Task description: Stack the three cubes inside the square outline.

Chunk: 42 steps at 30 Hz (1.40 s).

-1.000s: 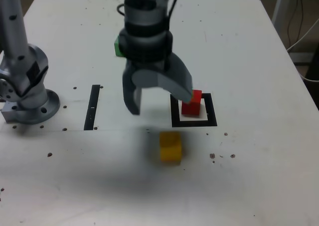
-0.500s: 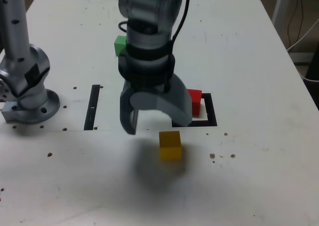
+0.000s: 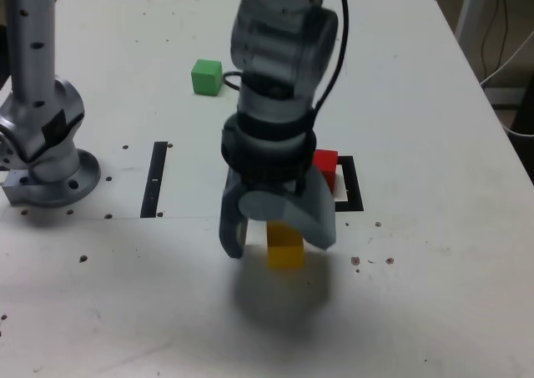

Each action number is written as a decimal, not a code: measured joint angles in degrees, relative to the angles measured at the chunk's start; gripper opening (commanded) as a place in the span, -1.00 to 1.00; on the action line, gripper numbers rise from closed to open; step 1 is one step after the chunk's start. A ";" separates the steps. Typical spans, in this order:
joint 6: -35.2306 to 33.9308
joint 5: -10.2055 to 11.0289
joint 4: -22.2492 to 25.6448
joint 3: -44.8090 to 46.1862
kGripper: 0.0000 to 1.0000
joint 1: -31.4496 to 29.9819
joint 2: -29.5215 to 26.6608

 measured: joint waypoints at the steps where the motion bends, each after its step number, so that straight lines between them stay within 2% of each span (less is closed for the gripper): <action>1: -0.08 -0.12 -0.47 0.33 0.56 -0.01 0.29; 10: -0.28 -1.20 -3.92 0.97 0.06 -0.02 3.46; 16: -0.28 0.19 -4.11 0.94 -0.28 -0.02 3.47; 26: -0.28 3.22 -3.93 -0.15 -0.40 -0.02 3.66; 35: -0.27 3.96 -3.85 -0.67 -0.54 -0.02 3.60; 38: -0.24 4.41 -2.53 -1.01 -0.55 -0.02 2.74; 42: -0.17 7.30 0.55 -1.84 -0.55 0.02 -0.99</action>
